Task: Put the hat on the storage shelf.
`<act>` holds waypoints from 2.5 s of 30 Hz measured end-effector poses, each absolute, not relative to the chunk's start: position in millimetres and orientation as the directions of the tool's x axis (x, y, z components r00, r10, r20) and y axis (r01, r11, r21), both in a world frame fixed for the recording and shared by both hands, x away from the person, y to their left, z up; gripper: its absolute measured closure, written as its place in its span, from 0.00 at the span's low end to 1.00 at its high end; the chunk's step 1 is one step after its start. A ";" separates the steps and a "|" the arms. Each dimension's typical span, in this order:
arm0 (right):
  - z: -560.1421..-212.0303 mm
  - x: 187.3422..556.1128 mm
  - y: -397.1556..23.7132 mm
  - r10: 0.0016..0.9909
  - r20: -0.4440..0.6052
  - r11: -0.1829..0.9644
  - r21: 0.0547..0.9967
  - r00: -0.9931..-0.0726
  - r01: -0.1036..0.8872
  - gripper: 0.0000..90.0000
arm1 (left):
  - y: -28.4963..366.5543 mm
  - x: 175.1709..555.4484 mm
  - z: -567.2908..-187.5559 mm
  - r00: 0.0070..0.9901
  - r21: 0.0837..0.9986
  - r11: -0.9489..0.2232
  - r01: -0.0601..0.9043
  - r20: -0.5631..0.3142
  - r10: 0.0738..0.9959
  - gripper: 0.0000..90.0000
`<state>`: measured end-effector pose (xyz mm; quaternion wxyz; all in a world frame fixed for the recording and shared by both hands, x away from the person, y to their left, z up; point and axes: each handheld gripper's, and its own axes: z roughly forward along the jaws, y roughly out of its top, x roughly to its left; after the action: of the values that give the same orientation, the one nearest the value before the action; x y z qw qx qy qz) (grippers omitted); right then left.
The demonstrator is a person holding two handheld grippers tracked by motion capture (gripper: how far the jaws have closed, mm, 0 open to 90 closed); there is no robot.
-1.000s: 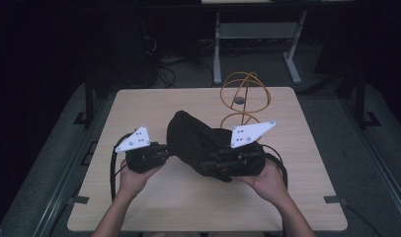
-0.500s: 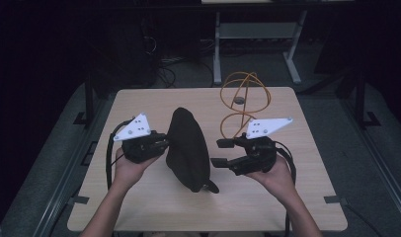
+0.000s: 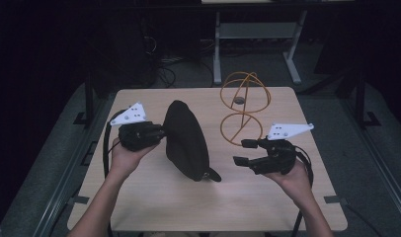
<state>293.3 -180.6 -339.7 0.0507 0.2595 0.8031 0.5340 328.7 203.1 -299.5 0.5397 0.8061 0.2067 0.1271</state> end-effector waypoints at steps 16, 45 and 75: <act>-365.8 298.1 -223.2 0.573 0.226 0.265 0.859 -0.788 0.439 0.31 | 208.8 348.4 -282.6 0.878 0.923 -0.321 0.210 -0.034 0.477 0.96; -405.2 303.2 -274.2 0.715 0.221 0.219 0.830 -0.664 0.512 0.24 | 182.5 391.2 -243.8 0.891 0.913 -0.346 0.215 -0.039 0.452 0.96; -400.9 297.5 -303.7 0.756 0.235 0.125 0.865 -0.612 0.486 0.24 | 109.2 452.7 -181.8 0.917 0.894 -0.416 0.169 0.012 0.398 0.96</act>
<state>297.5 -303.7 -400.9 0.1319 0.4205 0.7383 0.5106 452.7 109.2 -181.8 0.5130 0.8339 0.1699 0.1119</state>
